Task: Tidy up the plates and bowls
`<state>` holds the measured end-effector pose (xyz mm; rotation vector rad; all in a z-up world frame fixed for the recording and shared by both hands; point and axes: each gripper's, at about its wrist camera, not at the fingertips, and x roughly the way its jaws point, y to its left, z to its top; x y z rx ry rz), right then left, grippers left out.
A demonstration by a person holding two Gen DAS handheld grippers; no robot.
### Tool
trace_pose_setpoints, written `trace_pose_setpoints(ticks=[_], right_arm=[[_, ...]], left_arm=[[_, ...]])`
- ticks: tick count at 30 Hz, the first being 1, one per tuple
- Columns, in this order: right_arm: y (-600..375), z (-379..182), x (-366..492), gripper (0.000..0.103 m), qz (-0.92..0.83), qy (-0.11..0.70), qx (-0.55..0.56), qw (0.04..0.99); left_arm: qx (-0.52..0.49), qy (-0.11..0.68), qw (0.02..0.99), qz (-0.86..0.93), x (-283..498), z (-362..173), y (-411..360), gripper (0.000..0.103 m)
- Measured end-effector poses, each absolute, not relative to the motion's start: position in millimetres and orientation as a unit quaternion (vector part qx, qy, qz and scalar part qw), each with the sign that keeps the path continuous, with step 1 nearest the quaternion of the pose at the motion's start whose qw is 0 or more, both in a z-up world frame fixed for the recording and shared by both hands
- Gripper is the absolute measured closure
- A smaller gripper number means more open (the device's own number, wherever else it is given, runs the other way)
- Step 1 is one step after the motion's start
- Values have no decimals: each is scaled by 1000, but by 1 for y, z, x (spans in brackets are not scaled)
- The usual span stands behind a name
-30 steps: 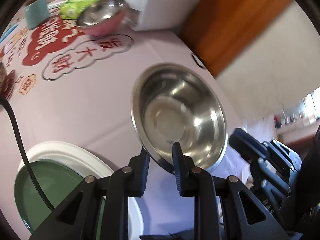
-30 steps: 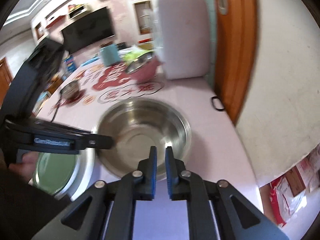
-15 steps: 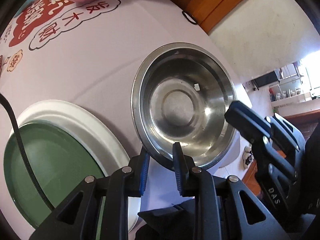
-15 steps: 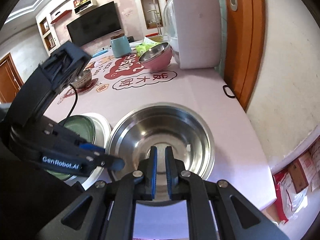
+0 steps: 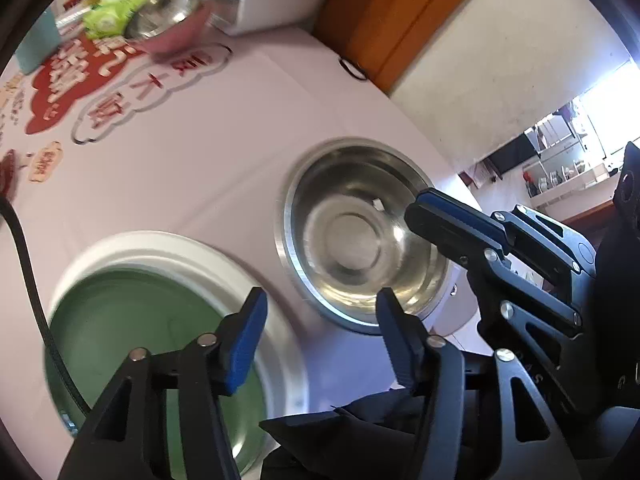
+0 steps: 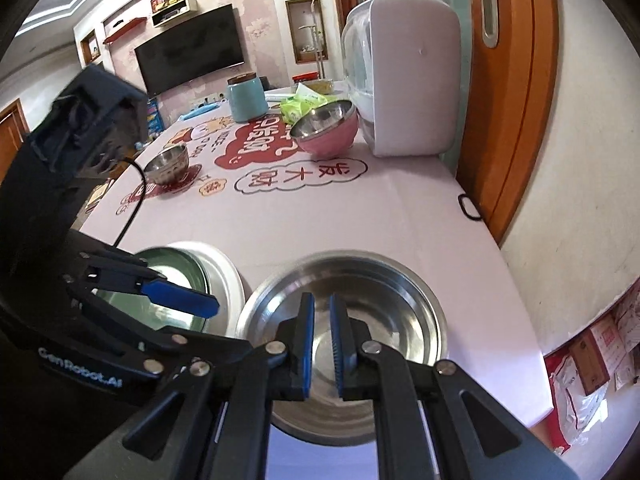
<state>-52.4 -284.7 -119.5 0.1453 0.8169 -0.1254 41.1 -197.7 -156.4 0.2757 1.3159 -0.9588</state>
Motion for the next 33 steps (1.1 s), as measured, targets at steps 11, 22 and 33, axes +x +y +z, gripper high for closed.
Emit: trace_pose_setpoints(ticks=[11, 22, 33], right_arm=[[-221, -104, -32, 72, -80, 389, 76, 915], [-175, -89, -2, 57, -121, 396, 102, 905], [-184, -63, 21, 42, -156, 384, 121, 902]], left_arm=[[81, 541, 729, -411, 67, -124, -100, 36], [57, 530, 747, -398, 103, -109, -23, 27], [37, 527, 759, -381, 156, -95, -13, 26]])
